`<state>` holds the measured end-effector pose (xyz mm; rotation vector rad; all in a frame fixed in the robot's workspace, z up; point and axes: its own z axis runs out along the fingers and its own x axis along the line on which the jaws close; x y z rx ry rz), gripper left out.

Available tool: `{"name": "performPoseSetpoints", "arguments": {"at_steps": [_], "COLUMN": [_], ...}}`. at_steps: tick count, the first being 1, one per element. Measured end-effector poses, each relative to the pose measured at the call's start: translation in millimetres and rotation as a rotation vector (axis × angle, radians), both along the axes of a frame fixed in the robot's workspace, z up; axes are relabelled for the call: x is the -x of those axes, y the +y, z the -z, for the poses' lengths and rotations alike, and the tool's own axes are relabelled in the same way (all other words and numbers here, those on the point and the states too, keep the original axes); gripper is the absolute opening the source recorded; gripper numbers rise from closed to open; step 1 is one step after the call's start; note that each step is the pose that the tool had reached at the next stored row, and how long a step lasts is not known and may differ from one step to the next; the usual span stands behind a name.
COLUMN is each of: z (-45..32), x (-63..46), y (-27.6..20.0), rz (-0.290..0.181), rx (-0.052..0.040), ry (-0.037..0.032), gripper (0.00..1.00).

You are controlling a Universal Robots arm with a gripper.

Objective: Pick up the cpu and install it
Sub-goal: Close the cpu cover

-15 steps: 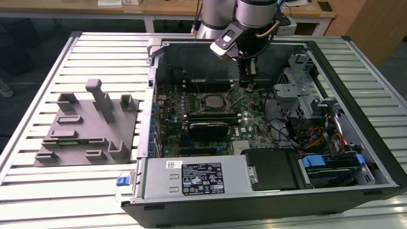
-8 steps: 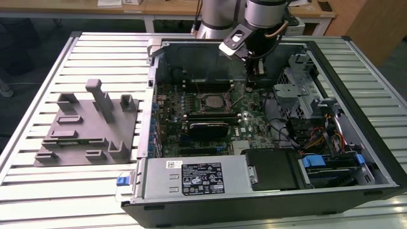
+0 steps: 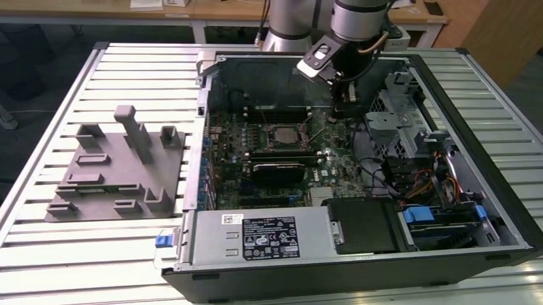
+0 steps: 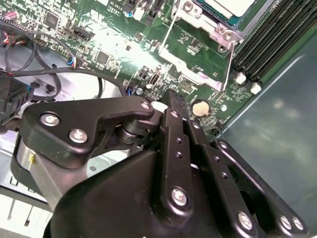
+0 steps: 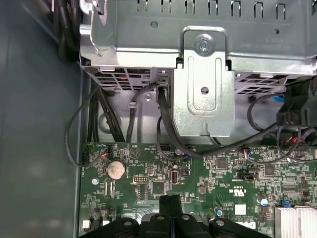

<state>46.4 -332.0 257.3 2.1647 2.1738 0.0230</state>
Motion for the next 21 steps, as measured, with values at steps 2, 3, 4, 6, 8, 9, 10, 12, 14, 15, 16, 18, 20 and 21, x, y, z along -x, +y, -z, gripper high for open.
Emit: {"name": "performPoseSetpoints", "arguments": {"at_steps": [2, 3, 4, 6, 8, 9, 10, 12, 14, 15, 16, 18, 20, 21], "z": [3.8, 5.5, 7.4, 11.0, 14.6, 15.8, 16.0, 16.0, 16.1, 16.2, 16.2, 16.2, 16.2, 16.2], "x": [-0.2, -0.2, -0.2, -0.2, -0.2, -0.2, -0.2, -0.2, -0.2, 0.0, 1.1, 4.7, 9.2, 11.7], "y": [0.0, -0.1, 0.0, 0.0, 0.0, 0.0, 0.0, -0.1, 0.0, 0.0, 0.0, 0.0, 0.0, 0.0], "rz": [0.0, 0.0, 0.0, 0.0, 0.0, 0.0, 0.0, 0.0, 0.0, 0.0, 0.0, 0.0, 0.0, 0.0], "rx": [0.0, 0.0001, 0.0, 0.0, 0.0, 0.0, 0.0001, 0.0003, 0.0002, 0.0, -0.0001, 0.0, 0.0, 0.0001], "ry": [0.0006, 0.0012, 0.0018, 0.0032, 0.0047, 0.0048, 0.0049, 0.005, 0.005, 0.0049, 0.0049, 0.0049, 0.0049, 0.0049], "gripper": [0.11, 0.11, 0.11, 0.11, 0.11, 0.11, 0.11, 0.11, 0.11, 0.11, 0.11, 0.11, 0.11, 0.11]}}
